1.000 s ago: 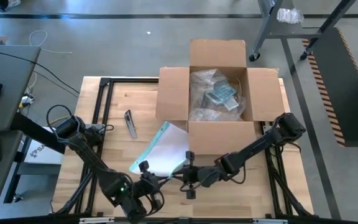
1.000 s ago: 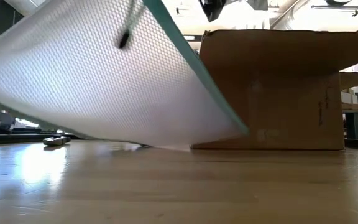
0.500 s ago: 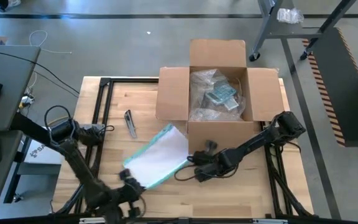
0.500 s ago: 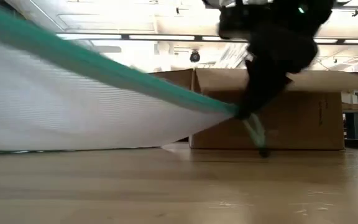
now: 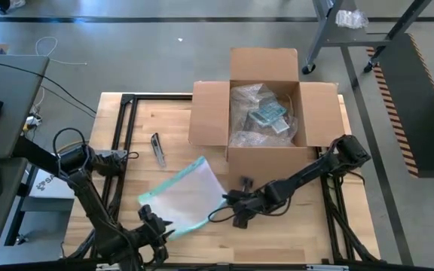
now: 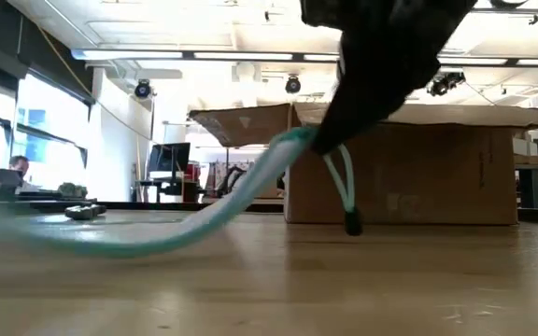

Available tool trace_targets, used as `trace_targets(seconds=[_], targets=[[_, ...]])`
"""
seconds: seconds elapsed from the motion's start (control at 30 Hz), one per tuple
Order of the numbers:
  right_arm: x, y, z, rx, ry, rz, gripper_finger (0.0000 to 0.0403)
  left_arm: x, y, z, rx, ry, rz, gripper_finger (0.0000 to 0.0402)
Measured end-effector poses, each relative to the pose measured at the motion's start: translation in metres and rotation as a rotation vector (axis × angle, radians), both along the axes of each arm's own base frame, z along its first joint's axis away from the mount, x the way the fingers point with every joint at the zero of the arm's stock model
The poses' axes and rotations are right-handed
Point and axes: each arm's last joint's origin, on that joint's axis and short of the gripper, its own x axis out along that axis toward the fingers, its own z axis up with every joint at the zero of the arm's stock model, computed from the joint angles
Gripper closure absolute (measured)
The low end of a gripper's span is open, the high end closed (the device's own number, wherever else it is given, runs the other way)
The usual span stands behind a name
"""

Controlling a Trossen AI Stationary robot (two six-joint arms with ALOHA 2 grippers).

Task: Unpack boxes
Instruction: Open the white zip bag

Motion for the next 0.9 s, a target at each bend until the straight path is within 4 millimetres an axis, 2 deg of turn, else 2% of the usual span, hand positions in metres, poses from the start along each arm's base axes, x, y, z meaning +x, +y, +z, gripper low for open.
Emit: trace_targets(seconds=[0.1,0.23,0.33,0.43,0.5,0.6,0.77,0.9], targets=[[0.007,0.003,0.011,0.023,-0.048,0.019,0.0403,-0.003,0.003,0.011,0.007,0.078,-0.049,0.0237],[0.022,0.009,0.041,0.071,-0.158,0.077,0.0403,-0.013,0.026,0.042,0.032,0.175,0.016,0.0223],[0.034,0.007,0.064,0.072,-0.270,0.019,0.0403,-0.009,0.034,0.055,0.152,0.015,0.001,0.0230],[0.043,0.004,0.082,0.057,-0.379,0.017,0.0403,0.005,0.033,0.060,0.330,-0.195,-0.016,0.0238],[0.046,0.002,0.087,0.057,-0.398,0.023,0.0403,0.018,0.032,0.056,0.399,-0.268,0.000,0.0240],[0.046,0.001,0.086,0.052,-0.387,0.034,0.0403,0.036,0.035,0.044,0.452,-0.280,0.025,0.0240],[0.044,0.002,0.083,0.052,-0.348,0.040,0.0403,0.063,0.042,0.028,0.446,-0.276,0.101,0.0239],[0.042,0.003,0.082,0.041,-0.334,0.040,0.0403,0.074,0.042,0.019,0.419,-0.259,0.115,0.0239]])
